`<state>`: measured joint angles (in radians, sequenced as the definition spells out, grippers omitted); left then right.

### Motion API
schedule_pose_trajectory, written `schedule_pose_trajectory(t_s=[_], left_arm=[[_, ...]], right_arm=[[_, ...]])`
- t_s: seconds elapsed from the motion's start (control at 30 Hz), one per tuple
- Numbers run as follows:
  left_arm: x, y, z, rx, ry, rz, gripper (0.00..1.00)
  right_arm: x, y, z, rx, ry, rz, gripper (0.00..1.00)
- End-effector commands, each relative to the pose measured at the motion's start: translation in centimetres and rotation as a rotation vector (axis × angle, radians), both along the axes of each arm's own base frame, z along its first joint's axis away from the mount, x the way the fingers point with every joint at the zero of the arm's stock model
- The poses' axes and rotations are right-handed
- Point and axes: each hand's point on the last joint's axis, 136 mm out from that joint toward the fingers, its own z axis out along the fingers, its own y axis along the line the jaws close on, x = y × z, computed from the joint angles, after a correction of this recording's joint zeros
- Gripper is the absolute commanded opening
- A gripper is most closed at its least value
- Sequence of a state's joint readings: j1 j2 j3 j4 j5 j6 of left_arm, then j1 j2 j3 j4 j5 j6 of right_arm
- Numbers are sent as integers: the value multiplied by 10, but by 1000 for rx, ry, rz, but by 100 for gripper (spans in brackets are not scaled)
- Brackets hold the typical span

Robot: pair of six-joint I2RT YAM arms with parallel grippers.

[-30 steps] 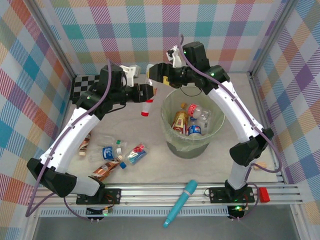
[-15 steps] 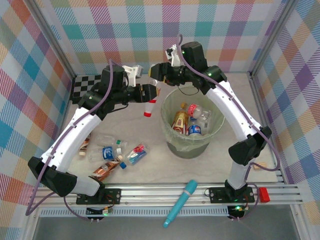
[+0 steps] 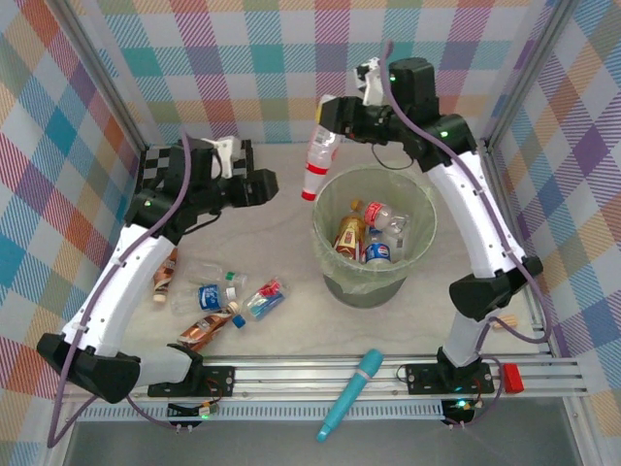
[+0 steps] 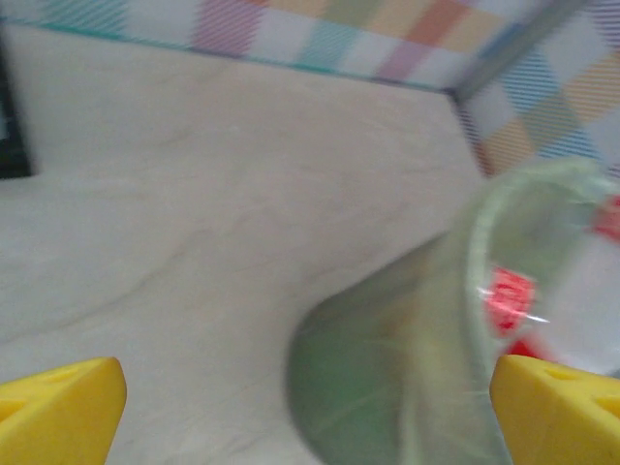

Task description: Put the plastic bottles in the bin

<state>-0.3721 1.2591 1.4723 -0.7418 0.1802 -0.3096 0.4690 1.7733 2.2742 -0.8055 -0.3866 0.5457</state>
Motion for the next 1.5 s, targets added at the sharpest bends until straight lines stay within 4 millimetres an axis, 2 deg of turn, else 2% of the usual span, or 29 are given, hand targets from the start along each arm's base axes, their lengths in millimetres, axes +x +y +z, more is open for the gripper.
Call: schedule_pose_trajectory(t_s=[0.0, 0.2, 0.33, 0.47, 0.67, 0.87, 1.03, 1.1, 1.17, 1.3, 1.47], left_arm=[[-11, 32, -47, 124, 136, 81, 96], [-13, 53, -84, 188, 245, 131, 96], [-14, 70, -101, 254, 292, 172, 96], [-15, 85, -108, 312, 313, 208, 97], [-19, 111, -113, 389, 330, 280, 97], [-24, 132, -121, 456, 363, 341, 98], [-25, 138, -121, 454, 358, 371, 98], [-25, 139, -121, 453, 358, 374, 99], [-25, 142, -121, 460, 360, 382, 100], [-25, 151, -124, 471, 372, 412, 100], [-28, 170, -131, 472, 387, 495, 100]], right_arm=[[-24, -37, 10, -92, -34, -49, 42], [-50, -92, -1, -227, -1, -156, 42], [-59, -116, -27, -307, 81, -194, 42], [-68, -127, -63, -405, 194, -193, 42], [-78, -145, -100, -533, 299, -219, 43], [-81, -148, -143, -576, 394, -215, 43], [-81, -143, -175, -564, 450, -201, 45], [-81, -141, -179, -558, 458, -197, 49], [-80, -142, -176, -559, 448, -198, 59], [-79, -145, -153, -568, 394, -209, 75], [-80, -153, -128, -596, 348, -228, 76]])
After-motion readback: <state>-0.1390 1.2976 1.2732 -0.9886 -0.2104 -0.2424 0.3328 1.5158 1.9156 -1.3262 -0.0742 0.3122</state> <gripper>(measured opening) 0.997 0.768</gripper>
